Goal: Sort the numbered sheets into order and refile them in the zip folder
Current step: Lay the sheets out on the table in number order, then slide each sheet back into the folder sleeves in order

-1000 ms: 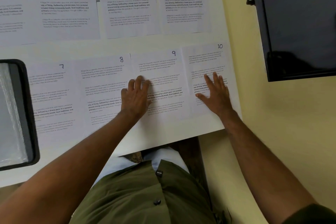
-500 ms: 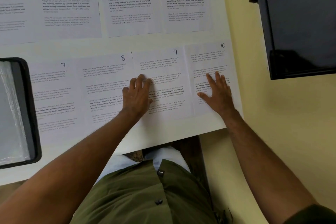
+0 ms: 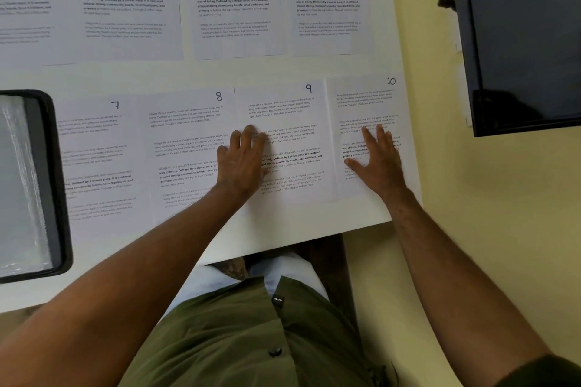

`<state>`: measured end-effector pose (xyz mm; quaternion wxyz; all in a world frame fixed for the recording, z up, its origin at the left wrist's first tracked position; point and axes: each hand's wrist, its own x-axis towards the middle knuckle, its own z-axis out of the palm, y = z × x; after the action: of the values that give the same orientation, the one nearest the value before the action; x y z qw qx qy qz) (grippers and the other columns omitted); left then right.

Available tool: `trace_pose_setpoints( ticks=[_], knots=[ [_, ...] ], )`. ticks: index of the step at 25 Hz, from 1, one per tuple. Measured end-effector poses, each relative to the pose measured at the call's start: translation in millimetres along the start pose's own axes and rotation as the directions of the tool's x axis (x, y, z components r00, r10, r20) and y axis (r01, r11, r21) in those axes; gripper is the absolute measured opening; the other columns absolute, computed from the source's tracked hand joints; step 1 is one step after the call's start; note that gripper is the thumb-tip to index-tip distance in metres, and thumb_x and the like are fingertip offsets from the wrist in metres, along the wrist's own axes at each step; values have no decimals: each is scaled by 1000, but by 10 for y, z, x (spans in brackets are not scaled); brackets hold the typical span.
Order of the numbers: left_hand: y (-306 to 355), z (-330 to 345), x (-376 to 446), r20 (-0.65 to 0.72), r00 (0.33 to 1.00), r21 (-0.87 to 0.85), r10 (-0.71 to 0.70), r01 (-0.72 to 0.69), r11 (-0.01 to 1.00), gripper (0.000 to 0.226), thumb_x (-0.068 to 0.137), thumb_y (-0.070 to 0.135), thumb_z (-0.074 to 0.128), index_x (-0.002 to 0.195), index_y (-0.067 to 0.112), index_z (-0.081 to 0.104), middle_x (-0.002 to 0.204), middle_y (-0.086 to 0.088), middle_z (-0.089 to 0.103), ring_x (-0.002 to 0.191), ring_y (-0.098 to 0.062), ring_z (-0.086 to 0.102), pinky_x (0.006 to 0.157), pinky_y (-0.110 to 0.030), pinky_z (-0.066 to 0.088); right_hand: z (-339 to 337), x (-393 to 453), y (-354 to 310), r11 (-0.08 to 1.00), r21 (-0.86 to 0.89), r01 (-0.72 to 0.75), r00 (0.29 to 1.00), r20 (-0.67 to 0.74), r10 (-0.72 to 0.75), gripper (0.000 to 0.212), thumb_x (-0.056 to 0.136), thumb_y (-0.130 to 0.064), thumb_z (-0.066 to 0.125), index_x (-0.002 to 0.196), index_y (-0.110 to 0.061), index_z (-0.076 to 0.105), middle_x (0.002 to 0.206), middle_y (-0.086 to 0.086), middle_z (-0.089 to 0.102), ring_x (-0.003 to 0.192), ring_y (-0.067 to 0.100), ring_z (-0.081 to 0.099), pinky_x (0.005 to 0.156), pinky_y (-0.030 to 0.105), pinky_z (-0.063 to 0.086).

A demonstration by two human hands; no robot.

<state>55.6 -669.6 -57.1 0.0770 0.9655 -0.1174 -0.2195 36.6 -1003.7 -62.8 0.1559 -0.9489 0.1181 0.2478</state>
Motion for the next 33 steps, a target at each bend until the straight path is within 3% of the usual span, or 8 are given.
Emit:
trace_pose_setpoints(
  ticks=[3,6,9,20,30,33],
  knots=[
    [-34,-24,-32,-34,999,-8,29,-29,1000,91,79,48,81,150,19,33,153,-9,34,130,-32,42,88,-51,52,38,-56,-201,999,47,14,994,-110,-9,84,96,-52,63,163,-26,20,173,5,6,159,26,2,126,56,14],
    [-158,-36,-119,-92,993,-27,75,-77,997,85,92,52,65,158,15,27,162,-13,28,141,-35,35,106,-54,42,138,-98,-522,998,39,54,976,-214,-44,76,100,-49,58,162,-21,24,172,7,12,159,27,8,126,54,17],
    [-457,-27,-248,-156,985,-64,79,-90,994,79,98,52,57,159,10,30,166,-17,25,148,-40,30,115,-57,34,260,-103,-923,993,15,117,970,-216,-111,75,102,-52,52,162,-18,22,172,8,12,159,27,8,127,51,16],
    [-2304,-174,-1201,-165,974,-146,-157,134,980,79,99,47,58,159,4,28,168,-19,18,153,-42,23,120,-62,22,663,-271,-2643,943,-91,321,916,-222,-334,69,104,-50,45,161,-14,27,170,11,18,158,30,13,126,53,19],
    [-4076,-344,-2104,-123,976,-72,-182,174,982,71,99,48,47,155,4,39,165,-19,30,149,-39,35,118,-58,32,1270,-755,-4519,933,-103,344,894,-267,-359,68,104,-49,45,159,-11,30,169,13,23,157,32,17,124,54,23],
    [-4452,-378,-2253,-91,971,-72,-220,214,974,73,102,50,44,159,7,32,169,-17,19,154,-37,24,122,-59,24,1358,-826,-4937,921,-111,373,883,-263,-389,68,105,-48,46,160,-12,30,169,12,23,157,31,17,125,52,22]
  ],
)
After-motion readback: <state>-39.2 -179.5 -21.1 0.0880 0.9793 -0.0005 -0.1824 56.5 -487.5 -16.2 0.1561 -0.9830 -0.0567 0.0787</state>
